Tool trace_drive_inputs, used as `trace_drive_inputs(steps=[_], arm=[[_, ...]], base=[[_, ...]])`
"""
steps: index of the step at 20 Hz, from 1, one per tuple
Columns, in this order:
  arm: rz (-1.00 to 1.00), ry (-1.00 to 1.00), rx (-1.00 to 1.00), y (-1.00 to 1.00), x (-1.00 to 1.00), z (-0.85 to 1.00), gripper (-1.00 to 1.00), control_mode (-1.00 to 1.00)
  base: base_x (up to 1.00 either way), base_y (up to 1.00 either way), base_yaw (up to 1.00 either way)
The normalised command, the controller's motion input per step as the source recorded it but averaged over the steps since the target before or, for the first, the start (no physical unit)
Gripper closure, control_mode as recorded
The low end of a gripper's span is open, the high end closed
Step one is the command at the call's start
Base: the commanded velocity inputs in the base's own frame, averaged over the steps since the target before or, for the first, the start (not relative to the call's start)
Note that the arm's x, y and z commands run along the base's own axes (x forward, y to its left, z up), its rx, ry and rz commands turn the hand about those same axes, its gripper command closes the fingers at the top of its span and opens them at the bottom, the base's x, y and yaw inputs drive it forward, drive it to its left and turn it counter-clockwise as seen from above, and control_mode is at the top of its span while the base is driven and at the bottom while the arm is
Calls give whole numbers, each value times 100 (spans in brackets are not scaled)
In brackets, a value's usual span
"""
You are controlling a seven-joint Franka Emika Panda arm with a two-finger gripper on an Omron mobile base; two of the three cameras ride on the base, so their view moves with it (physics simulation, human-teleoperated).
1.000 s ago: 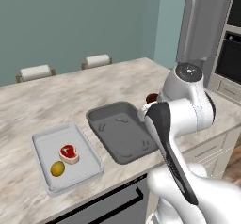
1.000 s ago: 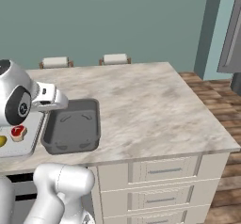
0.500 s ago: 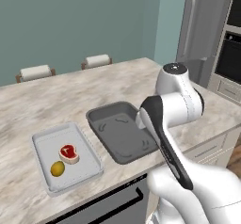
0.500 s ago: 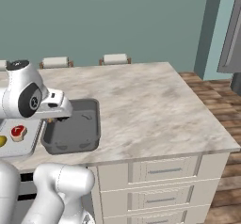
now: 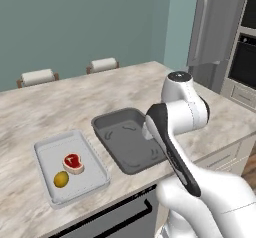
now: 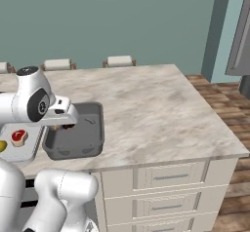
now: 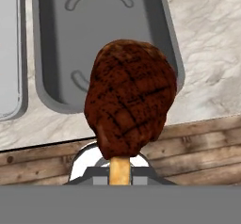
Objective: Place one lemon and one steak in each tupperware on the nearby counter, to pack two identical lunches.
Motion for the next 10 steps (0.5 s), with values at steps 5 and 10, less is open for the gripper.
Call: trace_drive_inputs(steps=[5,10], arm=[[7,0,0,2,38,-38,100,-100],[11,1,0,13,44,-40,100,-100]], base=[[0,0,0],[0,0,0]])
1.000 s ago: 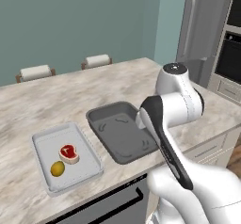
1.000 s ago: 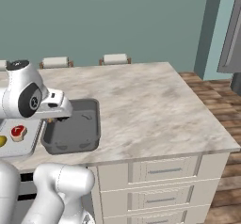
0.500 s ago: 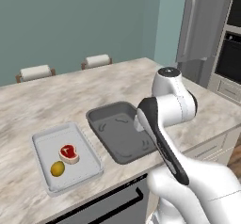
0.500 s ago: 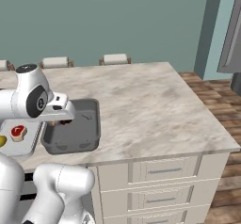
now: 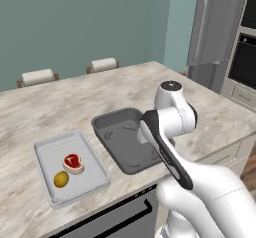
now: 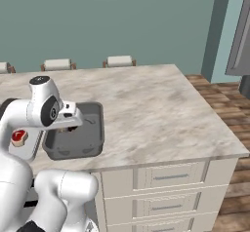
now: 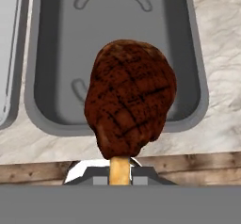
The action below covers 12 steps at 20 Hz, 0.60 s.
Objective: Place one lemon and one steak in each tupperware on the nearby counter, to pack two identical lunches.
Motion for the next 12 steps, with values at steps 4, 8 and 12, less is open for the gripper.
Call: trace_drive_inputs(steps=[4,8,12], arm=[[12,7,0,5,53,-22,100,-100],[10,9,0,0,56,-9,100,-100],[5,9,0,1,63,-10,100,-100]], base=[[0,0,0],[0,0,0],[0,0,0]])
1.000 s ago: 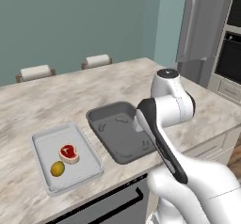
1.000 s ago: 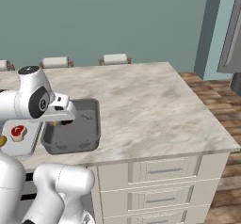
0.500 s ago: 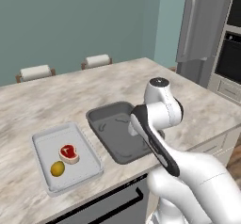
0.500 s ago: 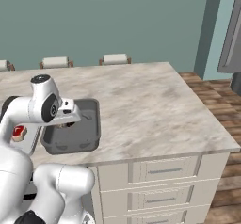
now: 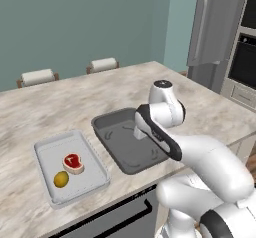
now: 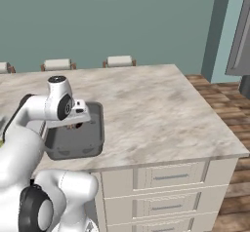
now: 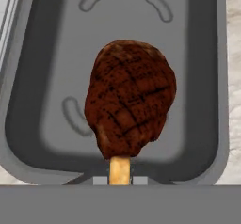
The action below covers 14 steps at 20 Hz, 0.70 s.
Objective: Place one lemon and one steak in each tupperware on the nearby counter, to pack two identical lunches.
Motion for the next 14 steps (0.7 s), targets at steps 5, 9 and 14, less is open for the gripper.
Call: trace_drive_inputs(steps=[5,9,14], arm=[[0,13,0,4,41,-38,100,-100],[0,10,0,1,21,-54,100,-100],[0,4,0,1,28,-41,100,-100]], base=[[0,0,0],[0,0,0],[0,0,0]])
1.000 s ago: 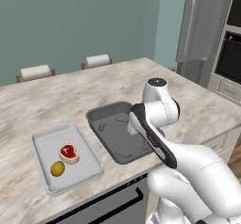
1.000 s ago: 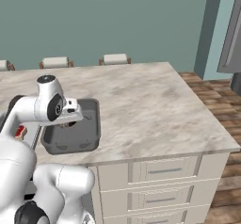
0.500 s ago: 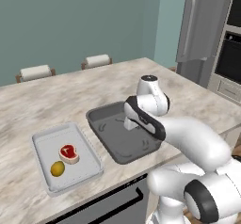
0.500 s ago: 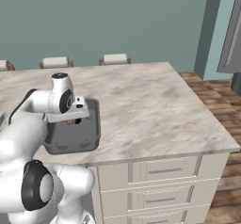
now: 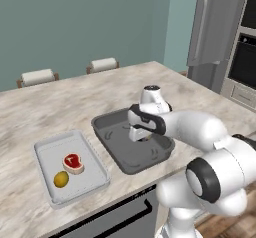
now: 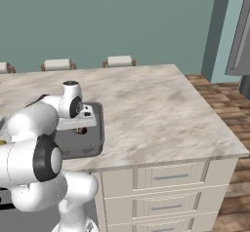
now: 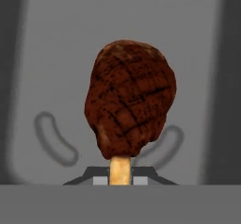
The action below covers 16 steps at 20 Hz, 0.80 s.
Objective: Place one lemon and one steak in each tupperware on the nearby counter, to pack two identical lunches.
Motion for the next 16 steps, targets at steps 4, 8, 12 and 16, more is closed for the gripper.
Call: trace_drive_inputs(steps=[4,8,12,16], arm=[[0,0,0,4,37,-25,100,-100],[0,0,0,5,40,-25,100,-100],[0,0,0,8,39,-27,100,-100],[0,-1,0,11,41,-27,100,-100]], base=[[0,0,0],[0,0,0],[0,0,0],[0,0,0]])
